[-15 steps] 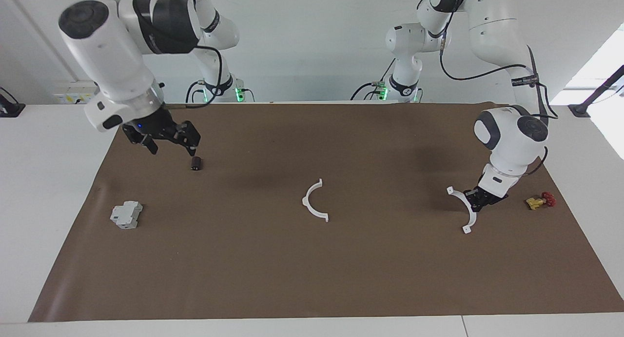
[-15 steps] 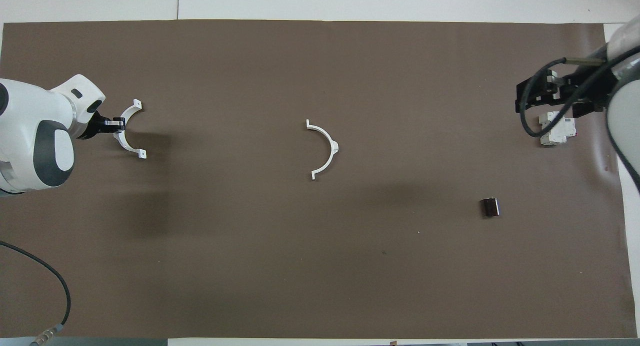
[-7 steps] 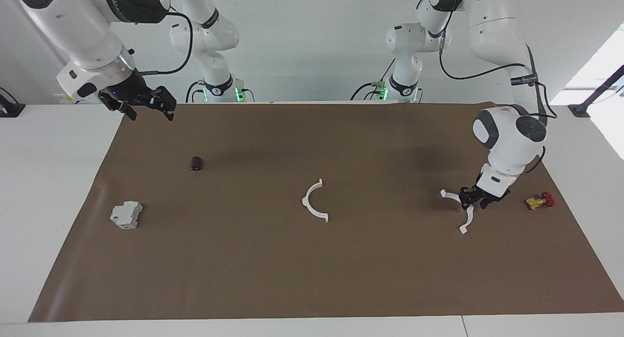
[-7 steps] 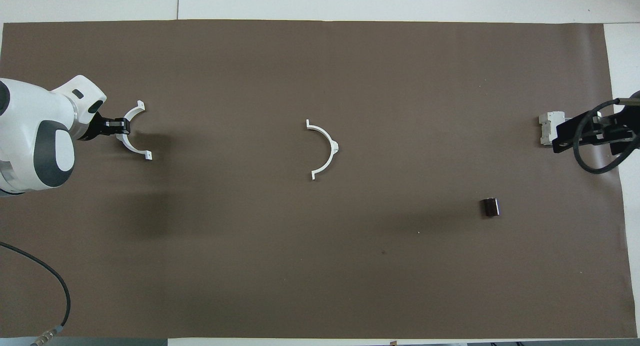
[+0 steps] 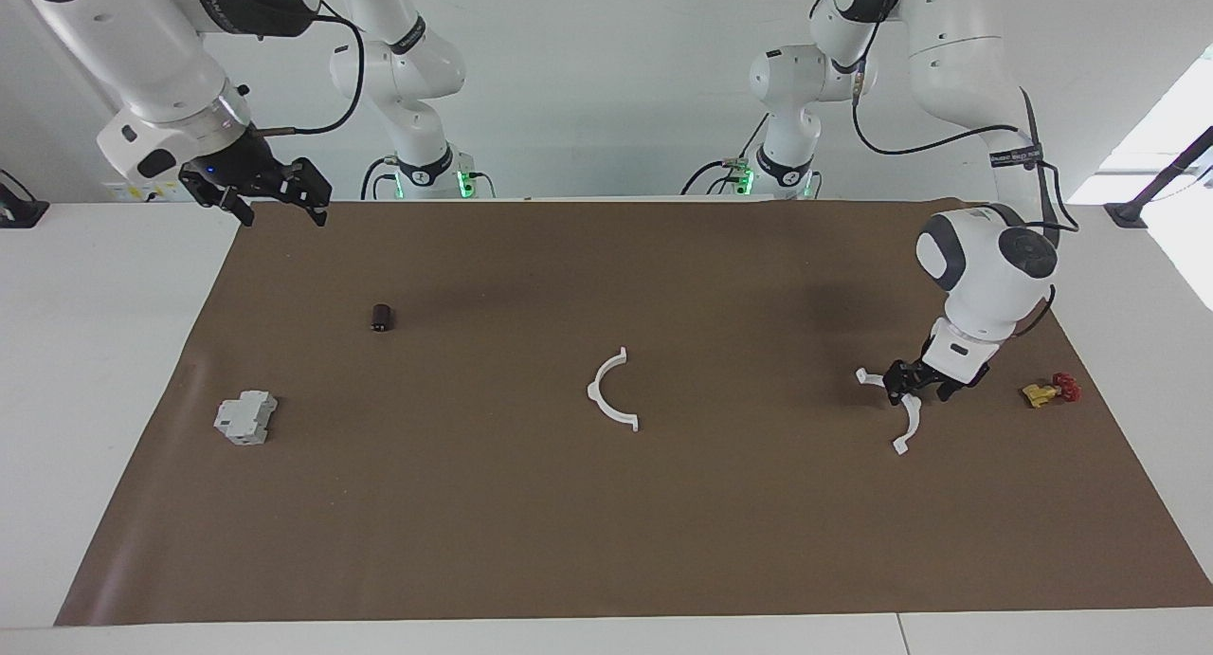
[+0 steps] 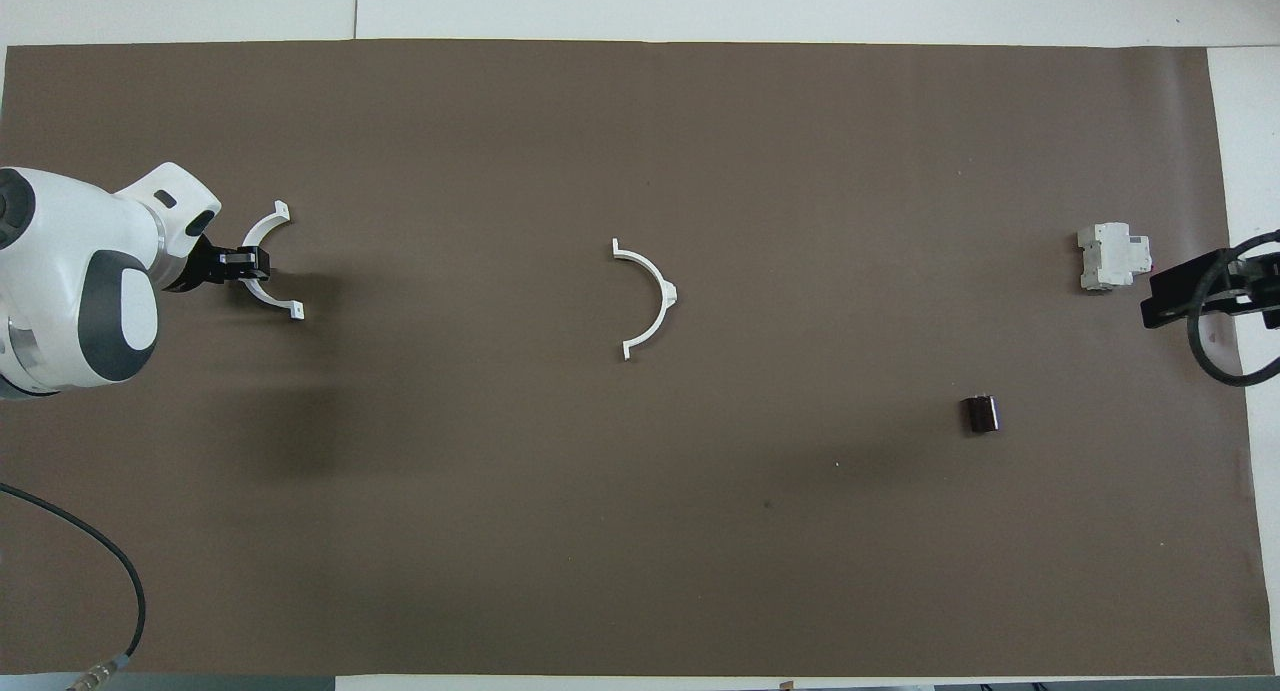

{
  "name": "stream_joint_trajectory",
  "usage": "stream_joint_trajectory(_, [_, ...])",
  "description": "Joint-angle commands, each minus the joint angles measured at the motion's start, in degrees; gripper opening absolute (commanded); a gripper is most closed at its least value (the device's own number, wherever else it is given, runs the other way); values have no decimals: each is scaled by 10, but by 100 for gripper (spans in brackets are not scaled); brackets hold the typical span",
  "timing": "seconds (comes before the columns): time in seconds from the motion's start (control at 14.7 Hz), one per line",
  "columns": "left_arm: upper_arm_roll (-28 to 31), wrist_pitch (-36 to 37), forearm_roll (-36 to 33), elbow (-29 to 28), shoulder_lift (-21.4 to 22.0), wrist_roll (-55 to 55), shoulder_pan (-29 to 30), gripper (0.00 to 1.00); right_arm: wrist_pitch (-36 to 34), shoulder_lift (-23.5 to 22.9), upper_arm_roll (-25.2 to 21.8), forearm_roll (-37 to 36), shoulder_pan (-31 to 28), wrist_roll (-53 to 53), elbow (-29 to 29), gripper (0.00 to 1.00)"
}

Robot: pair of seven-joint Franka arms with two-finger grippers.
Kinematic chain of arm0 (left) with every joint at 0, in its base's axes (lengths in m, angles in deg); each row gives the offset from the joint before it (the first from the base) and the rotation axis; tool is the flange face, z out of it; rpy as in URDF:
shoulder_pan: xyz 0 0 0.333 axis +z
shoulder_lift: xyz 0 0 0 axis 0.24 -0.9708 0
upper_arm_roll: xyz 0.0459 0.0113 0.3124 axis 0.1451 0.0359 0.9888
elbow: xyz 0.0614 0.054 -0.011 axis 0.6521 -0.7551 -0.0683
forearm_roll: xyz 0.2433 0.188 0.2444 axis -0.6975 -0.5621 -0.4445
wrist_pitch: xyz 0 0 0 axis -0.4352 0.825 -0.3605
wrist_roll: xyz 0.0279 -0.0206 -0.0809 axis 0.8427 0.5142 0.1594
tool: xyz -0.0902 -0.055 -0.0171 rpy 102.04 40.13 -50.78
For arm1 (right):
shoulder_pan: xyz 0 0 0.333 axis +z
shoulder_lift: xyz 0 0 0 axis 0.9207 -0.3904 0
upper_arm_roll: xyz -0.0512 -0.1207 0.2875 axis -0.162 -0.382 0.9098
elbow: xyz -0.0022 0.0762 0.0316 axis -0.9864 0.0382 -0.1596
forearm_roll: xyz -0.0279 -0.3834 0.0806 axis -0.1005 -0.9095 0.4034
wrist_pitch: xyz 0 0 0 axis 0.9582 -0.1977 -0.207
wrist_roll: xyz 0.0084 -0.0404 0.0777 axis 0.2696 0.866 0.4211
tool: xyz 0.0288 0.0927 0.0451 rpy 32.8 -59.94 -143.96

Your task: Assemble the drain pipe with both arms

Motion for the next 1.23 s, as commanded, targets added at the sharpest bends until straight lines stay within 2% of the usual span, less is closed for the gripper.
stream_joint_trajectory(0.0, [5, -3, 4, -8, 14, 18, -5, 0, 21, -4, 7, -11, -8, -17, 11, 100])
stream_joint_trajectory(0.14, [5, 12, 3, 0, 22, 21, -14, 0, 19, -4, 7, -9, -8, -17, 12, 100])
stream_joint_trajectory(0.41, [7, 63, 2, 29, 42, 56, -80, 0, 23, -3, 7, -8, -20, -48, 12, 100])
stream_joint_trajectory(0.54, [8, 106, -6, 67, 35, 118, -118, 0, 23, -3, 7, -8, -19, -49, 13, 100])
stream_joint_trajectory(0.68, [7, 109, -64, 81, 31, 217, -162, 0, 23, -3, 7, -7, -18, -48, 12, 100])
stream_joint_trajectory(0.82, [6, 110, -85, 87, 29, 287, -204, 0, 23, -3, 7, -7, -19, -49, 12, 100])
stream_joint_trajectory(0.88, [7, 113, -87, 91, 19, 316, -229, 0, 23, -3, 7, -7, -19, -49, 13, 100])
stream_joint_trajectory(1.02, [7, 139, -94, 144, -30, 390, -276, 0, 23, -4, 7, -7, -18, -50, 11, 100])
stream_joint_trajectory(1.16, [7, 145, -97, 164, -44, 427, -305, 0, 23, -3, 8, -6, -17, -49, 11, 100])
